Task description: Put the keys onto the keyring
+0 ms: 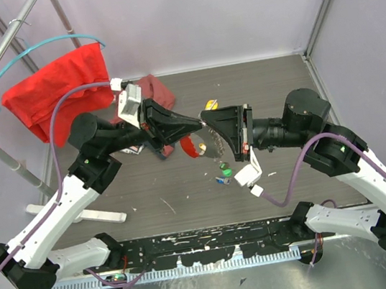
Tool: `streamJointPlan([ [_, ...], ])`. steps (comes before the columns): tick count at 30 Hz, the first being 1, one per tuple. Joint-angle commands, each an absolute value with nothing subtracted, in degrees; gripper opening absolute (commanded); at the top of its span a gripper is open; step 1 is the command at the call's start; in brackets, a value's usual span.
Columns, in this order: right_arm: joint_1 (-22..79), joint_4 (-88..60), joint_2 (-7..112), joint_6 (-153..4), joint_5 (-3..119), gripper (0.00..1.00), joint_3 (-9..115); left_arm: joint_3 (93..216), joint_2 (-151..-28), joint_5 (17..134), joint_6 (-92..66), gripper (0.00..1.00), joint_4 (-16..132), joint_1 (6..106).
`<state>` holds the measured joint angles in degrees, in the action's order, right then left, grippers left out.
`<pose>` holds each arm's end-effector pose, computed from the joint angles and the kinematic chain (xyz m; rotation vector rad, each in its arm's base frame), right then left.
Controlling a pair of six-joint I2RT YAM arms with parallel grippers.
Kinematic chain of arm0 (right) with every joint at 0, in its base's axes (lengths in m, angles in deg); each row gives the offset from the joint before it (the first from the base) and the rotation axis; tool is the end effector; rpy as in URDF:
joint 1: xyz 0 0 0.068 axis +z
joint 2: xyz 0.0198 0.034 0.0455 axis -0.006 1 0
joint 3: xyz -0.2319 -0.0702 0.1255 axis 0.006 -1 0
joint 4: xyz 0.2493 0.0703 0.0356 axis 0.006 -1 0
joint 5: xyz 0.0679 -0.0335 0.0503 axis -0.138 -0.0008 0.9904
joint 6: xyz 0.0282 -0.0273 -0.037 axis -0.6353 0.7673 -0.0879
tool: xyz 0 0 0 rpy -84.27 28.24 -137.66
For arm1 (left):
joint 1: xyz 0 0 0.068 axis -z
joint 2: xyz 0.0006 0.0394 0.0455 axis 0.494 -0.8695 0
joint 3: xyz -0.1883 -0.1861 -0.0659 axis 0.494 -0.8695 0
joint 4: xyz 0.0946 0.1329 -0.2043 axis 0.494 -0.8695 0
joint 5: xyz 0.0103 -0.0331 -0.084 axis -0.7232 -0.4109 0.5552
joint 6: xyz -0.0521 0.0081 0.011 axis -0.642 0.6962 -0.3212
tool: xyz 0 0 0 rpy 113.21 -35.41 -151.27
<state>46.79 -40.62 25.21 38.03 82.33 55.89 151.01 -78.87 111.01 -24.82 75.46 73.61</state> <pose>0.0978 0.1330 0.4803 -1.6106 -0.0531 -0.3481 0.1534 -0.1822 0.4701 0.9503 1.0495 -1.4253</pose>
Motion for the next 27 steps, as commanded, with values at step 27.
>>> streamJointPlan([
  [27,46.9,-35.3,14.3,19.5,66.7,0.34,51.1,160.5,-75.6,97.3,-0.3,0.00,46.0,73.8],
])
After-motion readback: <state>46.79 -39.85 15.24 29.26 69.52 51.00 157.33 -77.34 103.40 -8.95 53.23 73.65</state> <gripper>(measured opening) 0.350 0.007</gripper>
